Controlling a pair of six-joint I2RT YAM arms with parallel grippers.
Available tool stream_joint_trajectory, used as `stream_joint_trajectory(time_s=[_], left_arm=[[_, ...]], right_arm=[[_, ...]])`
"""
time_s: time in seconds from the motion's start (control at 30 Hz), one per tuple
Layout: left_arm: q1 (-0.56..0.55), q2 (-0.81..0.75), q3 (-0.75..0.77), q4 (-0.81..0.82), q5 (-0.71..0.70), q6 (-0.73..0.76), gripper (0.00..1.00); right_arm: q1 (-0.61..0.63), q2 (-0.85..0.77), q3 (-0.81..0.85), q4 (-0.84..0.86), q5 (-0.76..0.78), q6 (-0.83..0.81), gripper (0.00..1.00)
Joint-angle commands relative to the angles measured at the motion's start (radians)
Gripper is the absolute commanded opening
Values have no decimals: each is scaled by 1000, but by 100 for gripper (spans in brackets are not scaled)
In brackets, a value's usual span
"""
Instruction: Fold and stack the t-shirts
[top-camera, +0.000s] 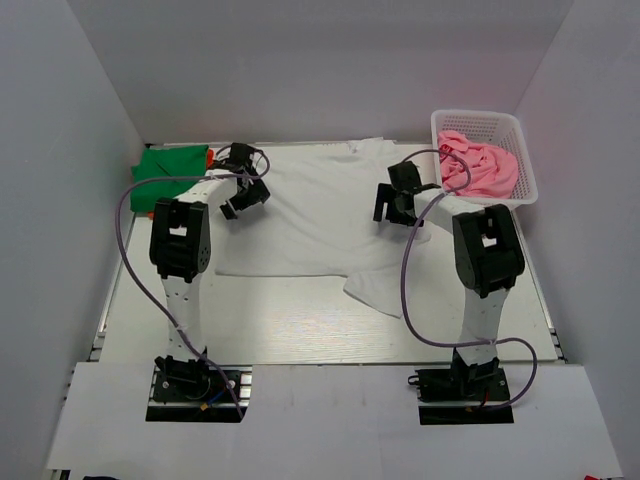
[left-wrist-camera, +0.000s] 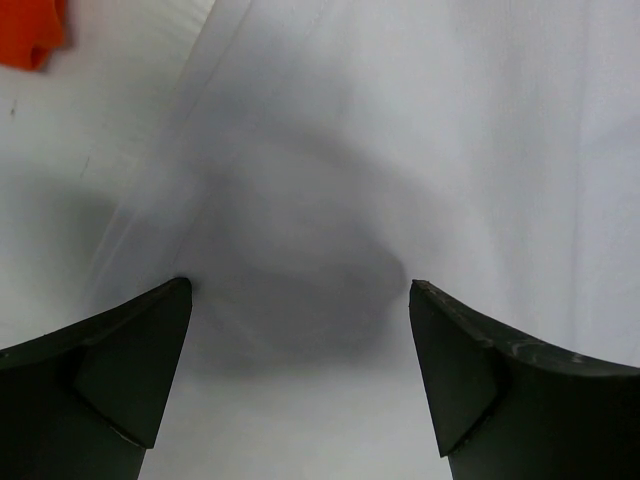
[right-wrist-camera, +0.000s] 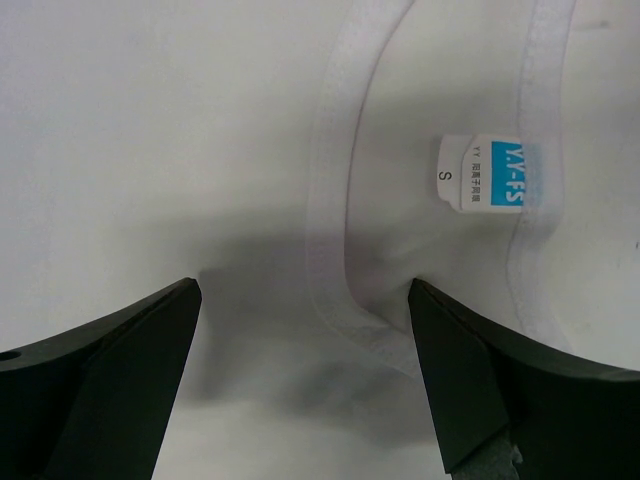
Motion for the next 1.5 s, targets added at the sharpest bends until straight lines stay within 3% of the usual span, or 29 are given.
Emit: stream_joint_trajectory(time_s=[0.0,0.1,0.2,0.3,0.37,0.5,0.77,0.93,1.07,1.3,1.47], left_arm=[[6,19,71,-51,-12,-2,100],[6,-18,99,-71,-21,27,100],[-3,-128,56,-71,-52,36,100],[-12,-293,-70,-60,-87,6,100],[-12,-392,-235,-14,-98,-29,100],[-2,-596,-562,21,-98,-121,100],[8,-770,-855,49,-121,-256,100],[8,-765,-869,71,-144,-287,95],[8,-711,-869,43,-172,-312,84],[17,-668,-849,54,-207,-332,77],[17,-636,-826,72,-207,-341,69]], right_arm=[[-18,52,105,-66,-3,-39,90],[-17,52,157,-86,-35,-82,90],[-6,-46,118,-34,-90,-107,90],[-3,-214,-98,134,-176,-87,90],[2,-370,-281,197,-205,-53,90],[17,-555,-477,337,-290,1,90],[28,-782,-629,310,-304,28,90],[26,-842,-665,278,-313,27,90],[25,-881,-705,218,-290,27,90],[26,-913,-749,132,-284,30,90],[41,-930,-763,48,-201,42,90]])
